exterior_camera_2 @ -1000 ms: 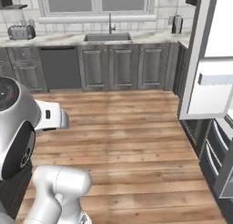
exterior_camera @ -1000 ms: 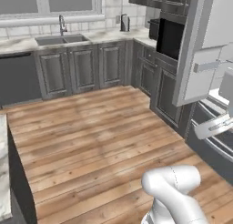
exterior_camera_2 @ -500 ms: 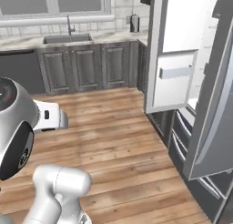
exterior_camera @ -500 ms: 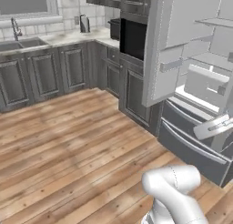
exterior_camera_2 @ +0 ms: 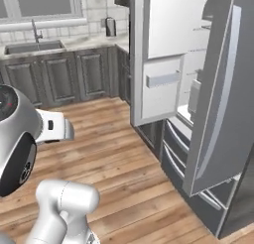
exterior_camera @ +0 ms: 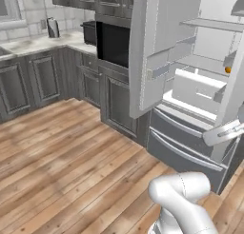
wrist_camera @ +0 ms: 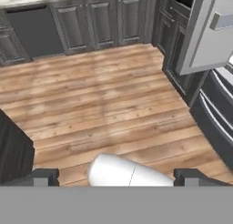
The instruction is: Retrieve the kiwi and orange from the fridge and place them into the bowl on the dining table.
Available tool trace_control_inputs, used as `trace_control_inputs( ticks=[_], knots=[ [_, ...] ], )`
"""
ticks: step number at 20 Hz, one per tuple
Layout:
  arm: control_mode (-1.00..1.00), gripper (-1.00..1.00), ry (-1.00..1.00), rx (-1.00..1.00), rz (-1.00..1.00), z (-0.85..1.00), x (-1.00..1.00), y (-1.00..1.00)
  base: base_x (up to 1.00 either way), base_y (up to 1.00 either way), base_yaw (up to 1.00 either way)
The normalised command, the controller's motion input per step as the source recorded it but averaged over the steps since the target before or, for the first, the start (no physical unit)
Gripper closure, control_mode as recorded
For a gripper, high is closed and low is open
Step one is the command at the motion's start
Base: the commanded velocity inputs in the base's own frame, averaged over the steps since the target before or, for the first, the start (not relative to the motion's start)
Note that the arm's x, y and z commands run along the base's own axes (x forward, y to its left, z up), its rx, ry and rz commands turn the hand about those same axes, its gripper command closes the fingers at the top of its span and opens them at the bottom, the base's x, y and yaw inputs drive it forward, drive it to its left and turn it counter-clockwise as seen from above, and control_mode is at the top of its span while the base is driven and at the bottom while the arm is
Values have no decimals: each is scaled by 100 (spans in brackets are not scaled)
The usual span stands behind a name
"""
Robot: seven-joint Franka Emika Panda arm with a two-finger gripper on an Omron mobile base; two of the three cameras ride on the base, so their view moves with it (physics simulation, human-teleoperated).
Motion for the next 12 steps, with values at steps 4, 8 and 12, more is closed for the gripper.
trace_control_inputs(
  ticks=[4, 8, 12],
  knots=[
    [100, -100, 0, 0, 0, 0, 0, 0, 66, 1, -31],
    [100, -100, 0, 0, 0, 0, 0, 0, 60, 1, -33],
    [100, -100, 0, 0, 0, 0, 0, 0, 57, 1, -37]
  ],
)
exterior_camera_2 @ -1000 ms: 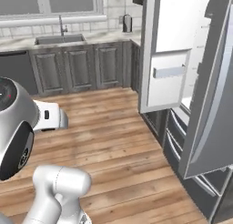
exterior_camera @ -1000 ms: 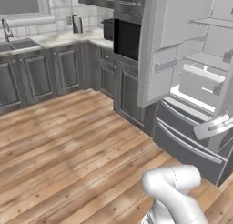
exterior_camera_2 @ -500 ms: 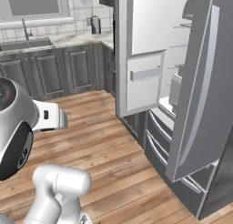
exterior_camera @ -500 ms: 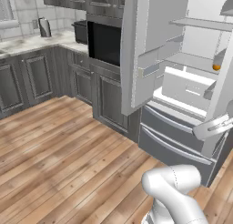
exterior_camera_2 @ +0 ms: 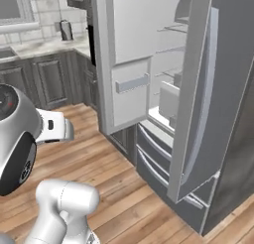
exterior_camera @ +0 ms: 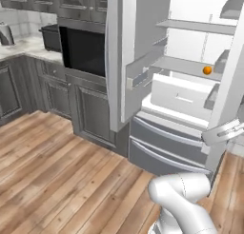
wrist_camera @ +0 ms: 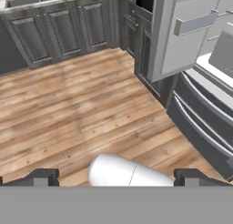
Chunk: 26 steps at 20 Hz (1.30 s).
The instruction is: Retrieve the kiwi and orange from the fridge and place them into the bowl on the dining table.
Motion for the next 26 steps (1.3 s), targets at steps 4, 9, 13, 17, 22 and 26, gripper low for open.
trace_control_inputs(
  ticks=[4, 9, 13, 17, 22, 26],
  knots=[
    [100, -100, 0, 0, 0, 0, 0, 0, 59, 0, -39],
    [100, -100, 0, 0, 0, 0, 0, 0, 58, 2, -40],
    [100, -100, 0, 0, 0, 0, 0, 0, 52, 19, -38],
    [100, -100, 0, 0, 0, 0, 0, 0, 41, 33, -37],
    [100, -100, 0, 0, 0, 0, 0, 0, 32, 42, -37],
    [100, -100, 0, 0, 0, 0, 0, 0, 33, 38, -38]
  ],
)
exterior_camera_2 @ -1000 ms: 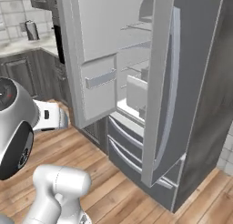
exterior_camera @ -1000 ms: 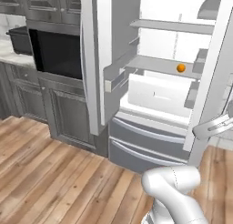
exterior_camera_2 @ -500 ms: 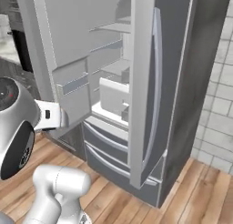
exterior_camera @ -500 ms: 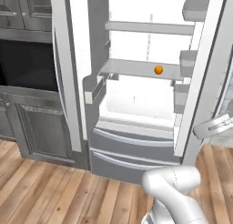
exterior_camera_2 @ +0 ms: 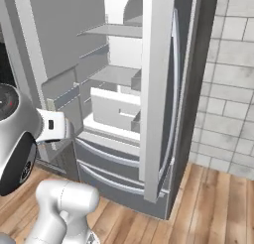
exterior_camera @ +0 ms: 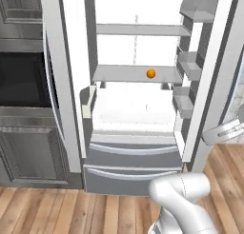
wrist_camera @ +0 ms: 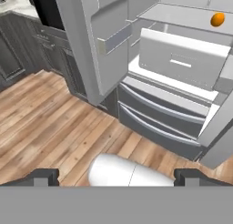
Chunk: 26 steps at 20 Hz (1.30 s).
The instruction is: Retrieve the kiwi and orange from the fridge and place them into the bowl on the dining table.
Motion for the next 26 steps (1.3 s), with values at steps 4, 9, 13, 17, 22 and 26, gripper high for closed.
trace_control_inputs(
  ticks=[4, 9, 13, 17, 22, 26],
  knots=[
    [100, -100, 0, 0, 0, 0, 0, 0, 34, 34, -37],
    [100, -100, 0, 0, 0, 0, 0, 0, 34, 35, -36],
    [100, -100, 0, 0, 0, 0, 0, 0, 24, 48, -33],
    [100, -100, 0, 0, 0, 0, 0, 0, 19, 60, -24],
    [100, -100, 0, 0, 0, 0, 0, 0, 12, 55, -9],
    [100, -100, 0, 0, 0, 0, 0, 0, 17, 5, -1]
  ],
)
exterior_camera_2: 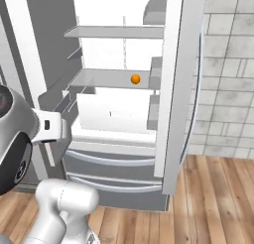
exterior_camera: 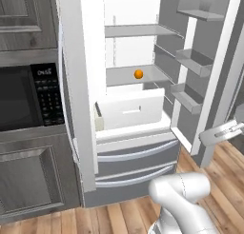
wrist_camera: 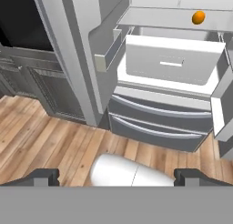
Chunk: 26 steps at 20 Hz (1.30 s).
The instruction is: Retrieve the kiwi and orange from the fridge and place them into the bowl on the dining table.
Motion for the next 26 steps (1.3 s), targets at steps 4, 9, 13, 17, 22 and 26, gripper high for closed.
trace_control_inputs(
  ticks=[4, 9, 13, 17, 22, 26],
  knots=[
    [100, -100, 0, 0, 0, 0, 0, 0, 30, -25, 0],
    [100, -100, 0, 0, 0, 0, 0, 0, 38, -25, 0],
    [100, -100, 0, 0, 0, 0, 0, 0, 53, -16, 0],
    [100, -100, 0, 0, 0, 0, 0, 0, 68, -4, 0],
    [100, -100, 0, 0, 0, 0, 0, 0, 79, -22, 0],
    [100, -100, 0, 0, 0, 0, 0, 0, 93, -39, 0]
  ],
)
